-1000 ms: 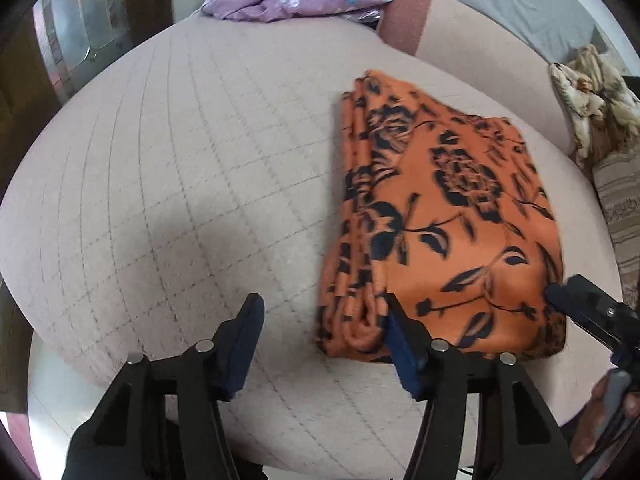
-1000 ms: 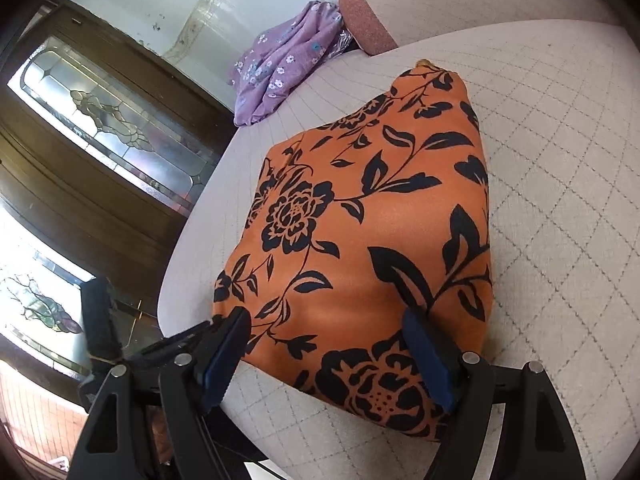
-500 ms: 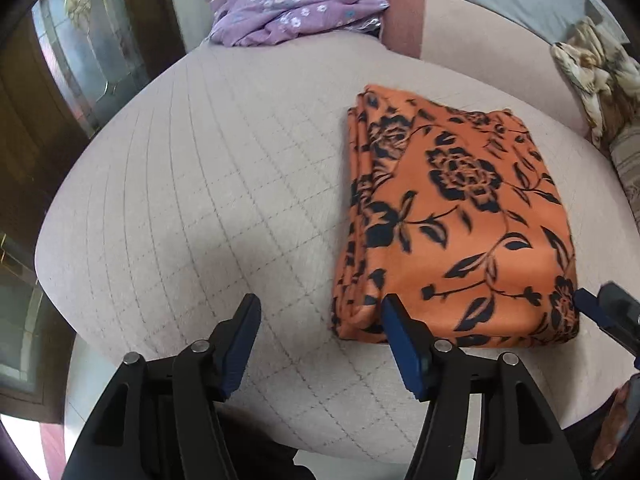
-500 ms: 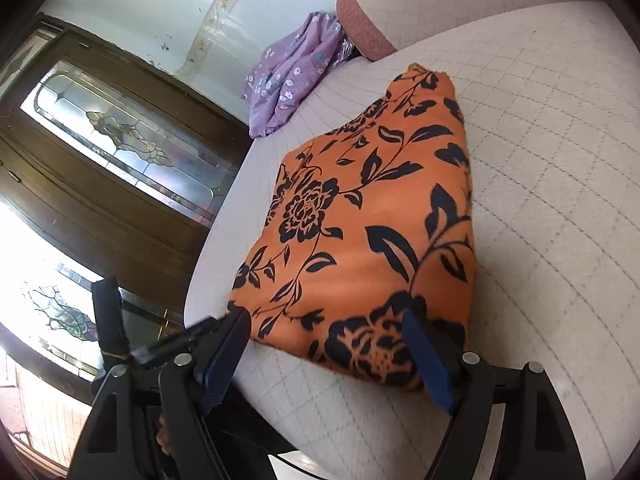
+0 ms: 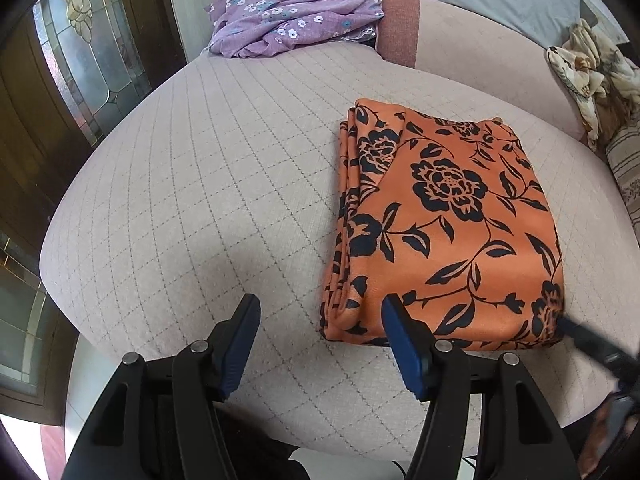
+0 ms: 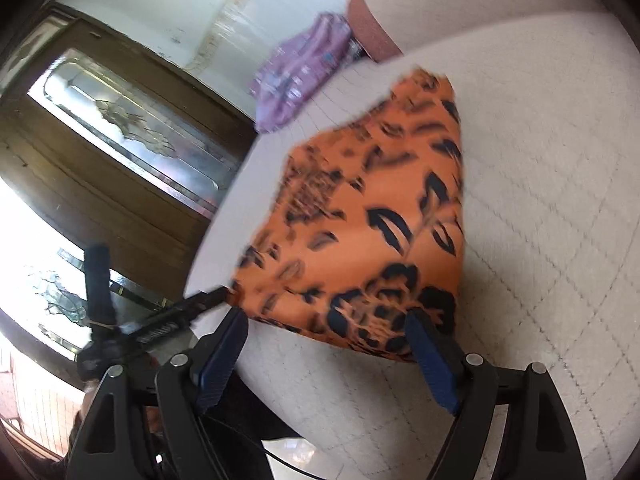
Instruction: Fold small clothes
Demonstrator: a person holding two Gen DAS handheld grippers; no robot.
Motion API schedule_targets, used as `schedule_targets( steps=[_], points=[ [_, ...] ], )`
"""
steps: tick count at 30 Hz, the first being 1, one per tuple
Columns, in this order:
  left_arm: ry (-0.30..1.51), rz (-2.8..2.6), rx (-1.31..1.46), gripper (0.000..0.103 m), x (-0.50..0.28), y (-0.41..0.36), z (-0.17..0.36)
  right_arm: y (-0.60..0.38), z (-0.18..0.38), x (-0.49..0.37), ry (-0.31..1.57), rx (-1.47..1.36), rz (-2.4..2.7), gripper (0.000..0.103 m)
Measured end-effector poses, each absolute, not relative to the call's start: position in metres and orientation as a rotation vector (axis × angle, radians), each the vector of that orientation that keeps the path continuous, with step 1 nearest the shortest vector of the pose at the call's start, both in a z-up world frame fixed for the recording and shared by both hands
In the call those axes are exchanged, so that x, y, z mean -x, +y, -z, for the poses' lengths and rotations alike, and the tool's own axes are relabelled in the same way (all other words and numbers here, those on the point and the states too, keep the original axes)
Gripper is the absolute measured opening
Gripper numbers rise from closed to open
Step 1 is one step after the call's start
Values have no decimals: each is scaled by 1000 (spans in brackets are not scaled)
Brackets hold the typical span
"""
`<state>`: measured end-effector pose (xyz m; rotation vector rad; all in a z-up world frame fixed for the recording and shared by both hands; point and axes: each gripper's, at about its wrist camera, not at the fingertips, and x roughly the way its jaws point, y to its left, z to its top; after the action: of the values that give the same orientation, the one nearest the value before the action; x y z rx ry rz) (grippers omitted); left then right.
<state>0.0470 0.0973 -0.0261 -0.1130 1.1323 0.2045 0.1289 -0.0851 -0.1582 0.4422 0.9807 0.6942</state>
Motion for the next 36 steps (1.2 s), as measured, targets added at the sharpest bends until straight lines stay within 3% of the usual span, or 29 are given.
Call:
schedule_targets(
  steps=[2, 8, 23, 24, 25, 26, 32, 33, 34, 36],
  points=[
    [1124, -202, 113, 64, -47, 98, 23, -87, 167, -129, 1005, -463, -692, 84],
    [1000, -175, 180, 78, -52, 102, 1, -105, 135, -130, 911, -468, -663, 84],
    [1064, -120, 96, 78, -110, 84, 48, -129, 162, -259, 991, -725, -512, 84],
    [1081, -129, 84, 78, -113, 83, 53, -124, 168, -268, 1018, -732, -519, 81],
    [1096, -132, 81, 78, -115, 84, 58, -117, 174, -275, 1052, -729, -522, 52],
    [1113, -132, 83, 78, -117, 83, 64, -109, 179, -280, 1093, -696, -526, 38],
    [1118, -119, 119, 78, -113, 88, 75, -80, 153, -267, 1018, -386, -463, 39],
    [1118, -115, 123, 78, -114, 89, 75, -81, 157, -267, 1022, -393, -457, 50],
    [1120, -113, 124, 78, -113, 90, 74, -85, 162, -269, 1038, -421, -442, 72],
    [1119, -106, 124, 78, -110, 93, 74, -96, 172, -268, 1070, -523, -433, 77]
  ],
)
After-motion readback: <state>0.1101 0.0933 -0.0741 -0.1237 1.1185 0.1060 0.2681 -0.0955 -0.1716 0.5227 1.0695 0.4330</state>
